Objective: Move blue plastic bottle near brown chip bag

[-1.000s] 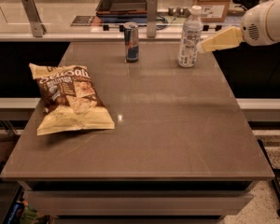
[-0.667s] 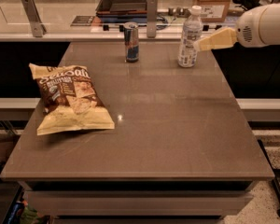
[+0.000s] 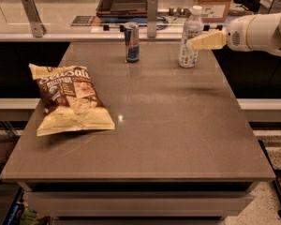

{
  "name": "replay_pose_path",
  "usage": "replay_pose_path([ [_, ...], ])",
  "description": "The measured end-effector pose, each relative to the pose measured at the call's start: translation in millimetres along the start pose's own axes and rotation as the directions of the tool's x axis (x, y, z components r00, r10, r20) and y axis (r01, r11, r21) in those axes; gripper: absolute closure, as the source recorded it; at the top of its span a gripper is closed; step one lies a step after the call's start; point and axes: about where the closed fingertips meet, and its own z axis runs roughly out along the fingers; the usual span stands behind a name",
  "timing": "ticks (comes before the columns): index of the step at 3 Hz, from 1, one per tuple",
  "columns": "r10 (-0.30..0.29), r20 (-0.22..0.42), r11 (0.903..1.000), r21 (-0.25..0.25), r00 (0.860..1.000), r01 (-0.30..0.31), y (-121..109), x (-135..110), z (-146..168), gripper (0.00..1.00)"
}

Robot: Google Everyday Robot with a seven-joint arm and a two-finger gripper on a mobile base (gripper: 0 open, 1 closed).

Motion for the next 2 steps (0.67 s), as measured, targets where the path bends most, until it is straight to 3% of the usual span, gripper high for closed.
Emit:
replay_pose_path([
  [1,0.009,0.051,0.9957,-0.092,0.999,-0.004,2.6,2.8,17.8,0.0],
  [2,-0.005,0.099,0.984,-0.177,0.995,0.022,0.2,2.8,36.7,0.0],
])
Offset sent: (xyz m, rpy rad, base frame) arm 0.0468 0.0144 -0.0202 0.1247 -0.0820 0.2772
